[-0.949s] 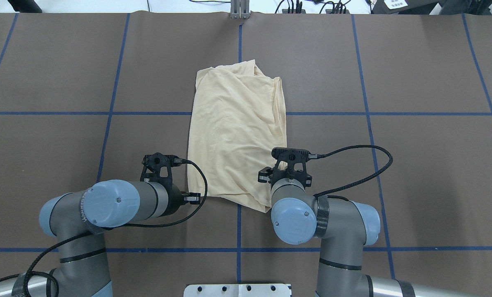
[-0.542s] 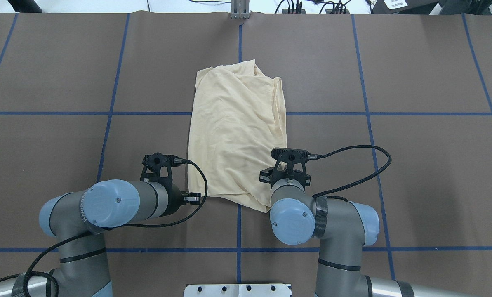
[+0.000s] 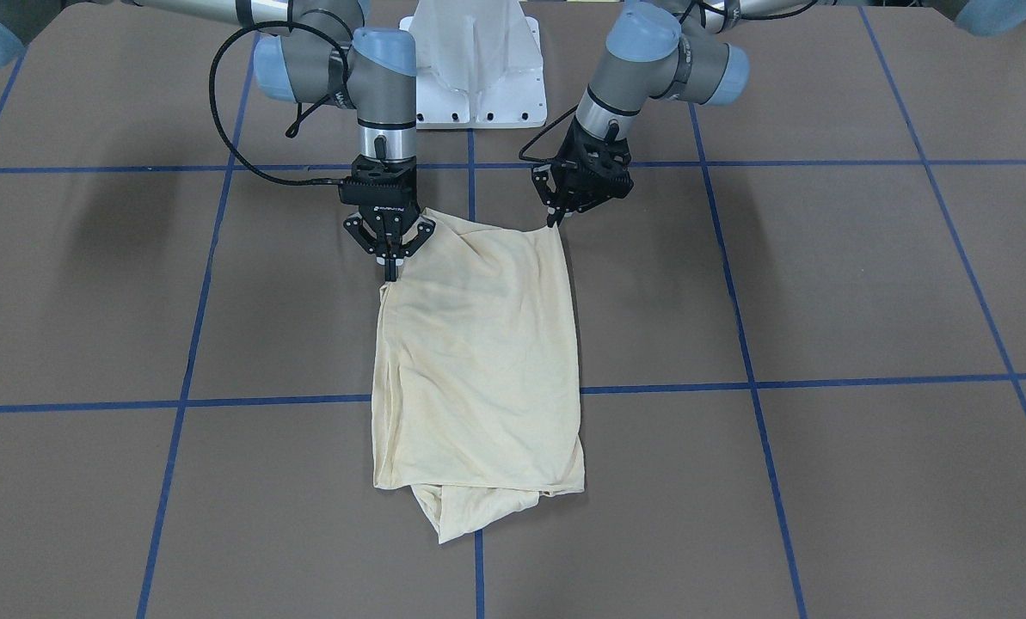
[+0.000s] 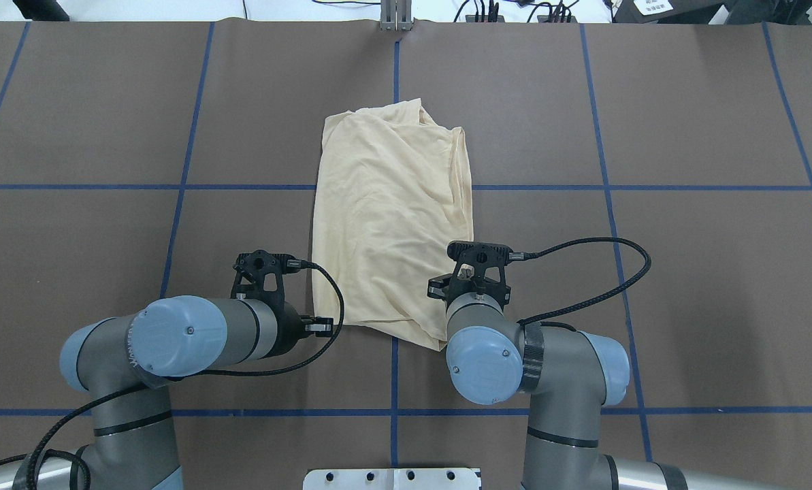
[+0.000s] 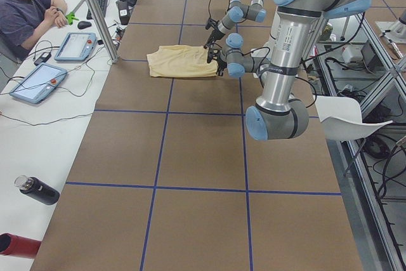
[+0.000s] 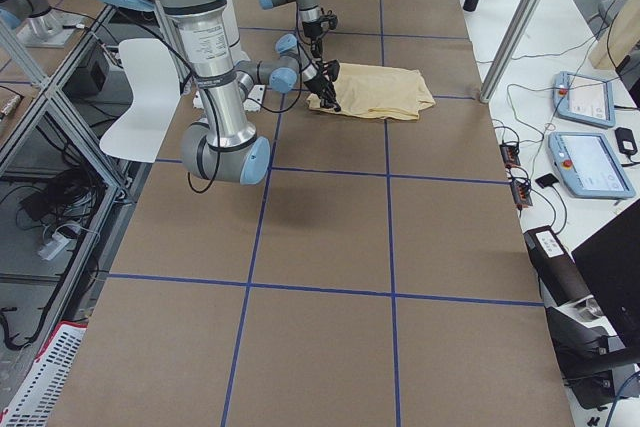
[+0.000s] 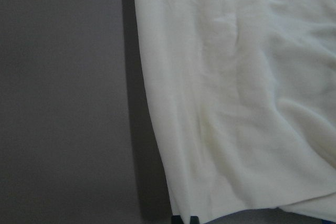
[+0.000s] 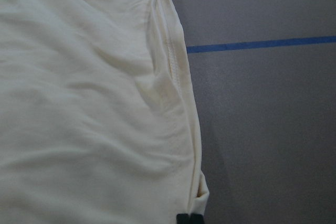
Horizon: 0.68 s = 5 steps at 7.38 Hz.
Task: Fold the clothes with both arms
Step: 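Lower both grippers and grasp the shirt's two corners nearest the robot, then lift the near edge with both grippers and fold it farther away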
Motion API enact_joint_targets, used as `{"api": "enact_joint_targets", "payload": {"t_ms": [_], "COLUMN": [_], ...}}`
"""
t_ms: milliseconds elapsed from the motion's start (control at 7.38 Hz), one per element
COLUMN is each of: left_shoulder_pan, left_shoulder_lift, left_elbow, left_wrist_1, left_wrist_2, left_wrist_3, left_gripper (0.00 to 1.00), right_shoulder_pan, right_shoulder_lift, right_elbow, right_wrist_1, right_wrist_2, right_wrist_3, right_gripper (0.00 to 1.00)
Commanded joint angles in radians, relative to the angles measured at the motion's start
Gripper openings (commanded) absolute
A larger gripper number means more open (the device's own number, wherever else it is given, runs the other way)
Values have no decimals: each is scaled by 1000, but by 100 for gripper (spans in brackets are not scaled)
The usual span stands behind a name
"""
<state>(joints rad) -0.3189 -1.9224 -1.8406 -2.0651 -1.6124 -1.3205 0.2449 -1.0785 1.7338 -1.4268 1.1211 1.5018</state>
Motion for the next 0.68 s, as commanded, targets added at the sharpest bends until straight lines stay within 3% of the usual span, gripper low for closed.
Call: {"api": "enact_joint_targets", "payload": {"t_ms": [0, 136, 407, 542], "left_shoulder_pan": [18, 56, 140, 149], "left_shoulder_lift": [5, 10, 10, 7], "left_elbow": [-101, -153, -330, -369], "left_wrist_1": [68, 95, 282, 336], "left_wrist_2": [-1, 0, 6, 5], "left_wrist_3": [-29, -60, -129, -134], "left_gripper": [0, 0, 0, 0], "right_shoulder_pan": [-18, -45, -93, -98], "right_shoulder_lift": [-47, -101, -216, -239], "right_elbow": [100, 175, 322, 358], "right_wrist_1": [0, 0, 0, 0], "right_wrist_2": [6, 6, 5, 8], "right_wrist_3": [0, 0, 0, 0], "right_gripper": [0, 0, 0, 0]}}
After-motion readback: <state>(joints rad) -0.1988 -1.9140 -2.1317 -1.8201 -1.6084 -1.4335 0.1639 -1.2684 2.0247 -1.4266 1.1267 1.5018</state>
